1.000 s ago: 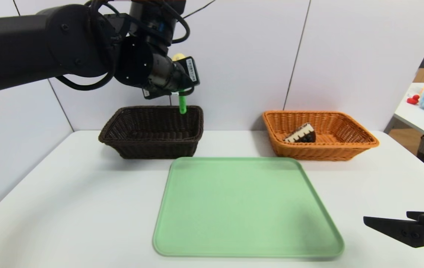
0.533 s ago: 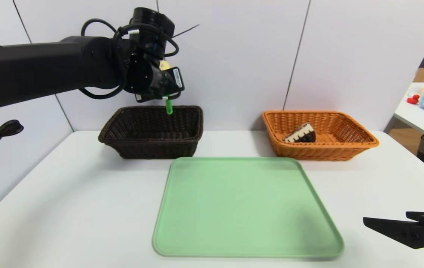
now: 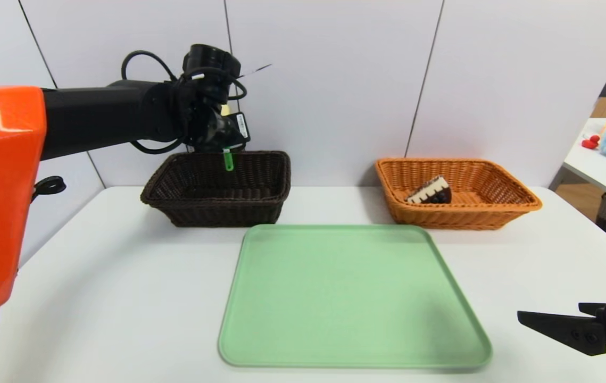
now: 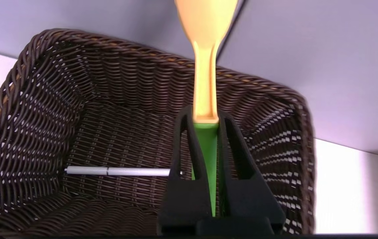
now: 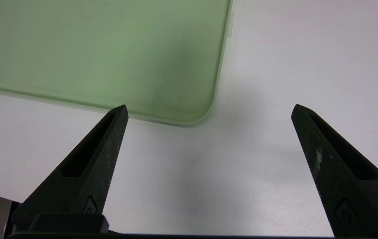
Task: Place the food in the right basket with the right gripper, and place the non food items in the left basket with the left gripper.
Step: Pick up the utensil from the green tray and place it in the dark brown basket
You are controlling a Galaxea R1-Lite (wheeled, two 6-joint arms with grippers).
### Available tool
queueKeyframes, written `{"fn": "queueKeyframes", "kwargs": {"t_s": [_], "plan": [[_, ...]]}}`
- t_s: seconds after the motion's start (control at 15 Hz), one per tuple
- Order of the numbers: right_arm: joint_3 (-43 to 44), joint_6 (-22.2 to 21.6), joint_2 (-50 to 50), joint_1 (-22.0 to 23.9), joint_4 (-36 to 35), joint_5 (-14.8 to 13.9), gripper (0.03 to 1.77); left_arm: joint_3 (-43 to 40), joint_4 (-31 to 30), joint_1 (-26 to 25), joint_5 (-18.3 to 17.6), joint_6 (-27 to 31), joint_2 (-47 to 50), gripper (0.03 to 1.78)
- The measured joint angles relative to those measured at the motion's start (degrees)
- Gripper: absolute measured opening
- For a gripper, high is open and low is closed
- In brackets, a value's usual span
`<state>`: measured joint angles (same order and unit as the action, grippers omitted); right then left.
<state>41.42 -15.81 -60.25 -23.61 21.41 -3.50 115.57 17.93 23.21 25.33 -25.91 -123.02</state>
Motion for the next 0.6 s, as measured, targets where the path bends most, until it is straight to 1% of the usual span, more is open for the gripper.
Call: {"fn": "queueKeyframes", "kwargs": {"t_s": [0.27, 0.33, 0.4, 0.6], "plan": [[0.0, 0.0, 0.0, -0.1, 0.1, 0.0, 1.7, 0.0, 0.1, -1.6, 0.3, 0.0, -2.9, 0.13], [0.0, 0.0, 0.0, -0.1, 0.1, 0.0, 1.7, 0.0, 0.1, -1.7, 0.6, 0.0, -3.3, 0.33], [0.0, 0.0, 0.1, -0.1, 0.1, 0.0, 1.7, 0.0, 0.1, -1.7, 0.7, 0.0, -3.6, 0.49], [0.0, 0.1, 0.1, -0.1, 0.1, 0.0, 1.7, 0.0, 0.0, -1.8, 0.8, 0.0, -4.0, 0.87]]}}
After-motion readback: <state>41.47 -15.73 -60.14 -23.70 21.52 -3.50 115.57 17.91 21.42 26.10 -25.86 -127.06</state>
